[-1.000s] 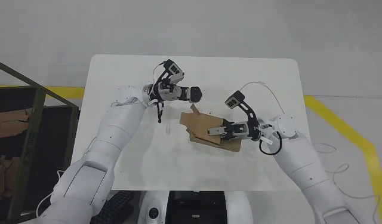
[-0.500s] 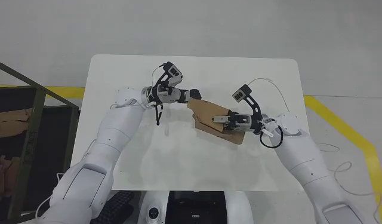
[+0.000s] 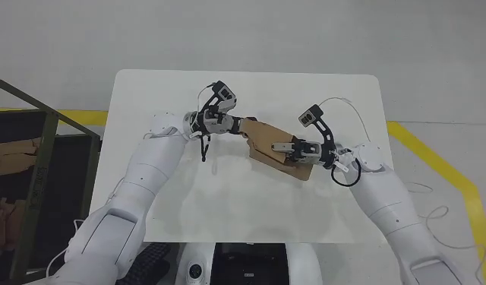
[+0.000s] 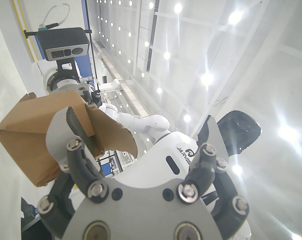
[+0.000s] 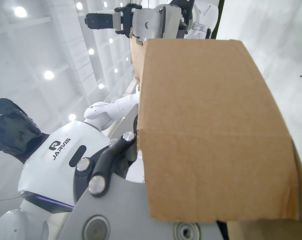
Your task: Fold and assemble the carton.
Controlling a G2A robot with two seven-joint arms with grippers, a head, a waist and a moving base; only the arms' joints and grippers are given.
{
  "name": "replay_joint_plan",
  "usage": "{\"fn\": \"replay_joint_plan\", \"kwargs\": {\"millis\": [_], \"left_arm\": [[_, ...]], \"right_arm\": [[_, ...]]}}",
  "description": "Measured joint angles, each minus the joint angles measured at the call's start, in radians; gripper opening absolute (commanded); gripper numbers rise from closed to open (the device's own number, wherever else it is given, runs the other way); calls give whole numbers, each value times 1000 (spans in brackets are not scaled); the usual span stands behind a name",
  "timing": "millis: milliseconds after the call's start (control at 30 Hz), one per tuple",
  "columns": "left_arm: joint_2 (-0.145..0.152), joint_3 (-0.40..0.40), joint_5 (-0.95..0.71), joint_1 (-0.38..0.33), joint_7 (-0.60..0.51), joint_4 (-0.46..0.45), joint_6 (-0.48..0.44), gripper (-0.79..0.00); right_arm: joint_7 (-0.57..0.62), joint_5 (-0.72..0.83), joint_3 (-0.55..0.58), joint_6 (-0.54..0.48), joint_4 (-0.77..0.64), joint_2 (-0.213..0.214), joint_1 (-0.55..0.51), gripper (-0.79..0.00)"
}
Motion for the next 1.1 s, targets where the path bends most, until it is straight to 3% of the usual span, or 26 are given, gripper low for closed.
{"fn": "replay_joint_plan", "kwargs": {"millis": [533, 1100], "left_arm": [[11, 0, -3, 1, 0, -14, 24, 0], [38, 48, -21, -8, 0, -50, 77, 0]], "right_arm": [[14, 4, 31, 10, -6, 5, -10, -785], [154, 36, 29, 74, 43, 3, 38, -785]]}}
